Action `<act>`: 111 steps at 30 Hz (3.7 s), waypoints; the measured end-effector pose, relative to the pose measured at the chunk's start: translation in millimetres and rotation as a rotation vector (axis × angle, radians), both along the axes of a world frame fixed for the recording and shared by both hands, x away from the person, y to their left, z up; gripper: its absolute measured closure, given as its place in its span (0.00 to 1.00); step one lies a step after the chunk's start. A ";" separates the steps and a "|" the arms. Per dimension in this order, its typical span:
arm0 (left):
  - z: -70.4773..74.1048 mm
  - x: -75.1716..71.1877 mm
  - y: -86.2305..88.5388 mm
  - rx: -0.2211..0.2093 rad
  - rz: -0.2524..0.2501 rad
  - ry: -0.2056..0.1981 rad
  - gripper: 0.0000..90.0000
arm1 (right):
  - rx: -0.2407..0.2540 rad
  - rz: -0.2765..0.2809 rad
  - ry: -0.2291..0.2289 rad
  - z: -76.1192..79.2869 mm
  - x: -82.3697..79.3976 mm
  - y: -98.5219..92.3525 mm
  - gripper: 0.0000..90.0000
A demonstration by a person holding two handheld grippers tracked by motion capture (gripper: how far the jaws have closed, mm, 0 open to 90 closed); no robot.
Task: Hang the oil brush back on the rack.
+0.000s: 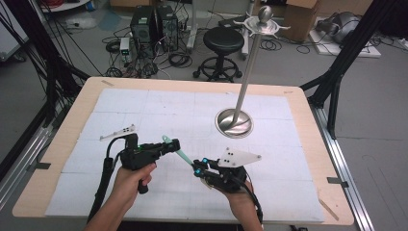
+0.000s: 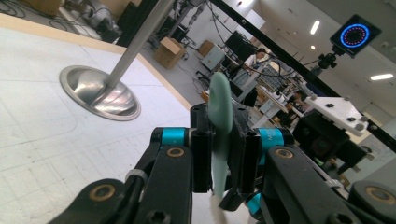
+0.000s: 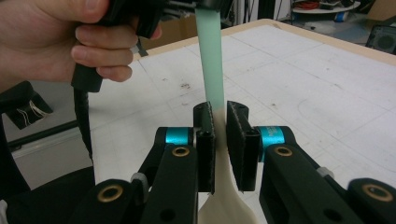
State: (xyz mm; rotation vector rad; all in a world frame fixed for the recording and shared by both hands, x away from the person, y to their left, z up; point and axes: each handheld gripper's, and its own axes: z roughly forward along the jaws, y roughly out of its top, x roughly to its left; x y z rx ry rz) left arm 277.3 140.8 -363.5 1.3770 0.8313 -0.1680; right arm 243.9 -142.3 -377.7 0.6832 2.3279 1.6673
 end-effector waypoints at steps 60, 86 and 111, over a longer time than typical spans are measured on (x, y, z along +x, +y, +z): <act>2.2 -26.4 71.5 0.274 0.076 -0.314 0.20 | 0.210 0.030 0.004 35.4 31.5 -27.2 0.94; -34.0 -34.6 107.3 0.319 0.134 -0.326 0.21 | 0.258 -0.252 -0.087 94.1 76.3 -62.8 0.94; -36.3 -35.2 108.9 0.306 0.126 -0.327 0.21 | 0.281 -0.354 -0.133 141.9 108.0 -77.5 0.94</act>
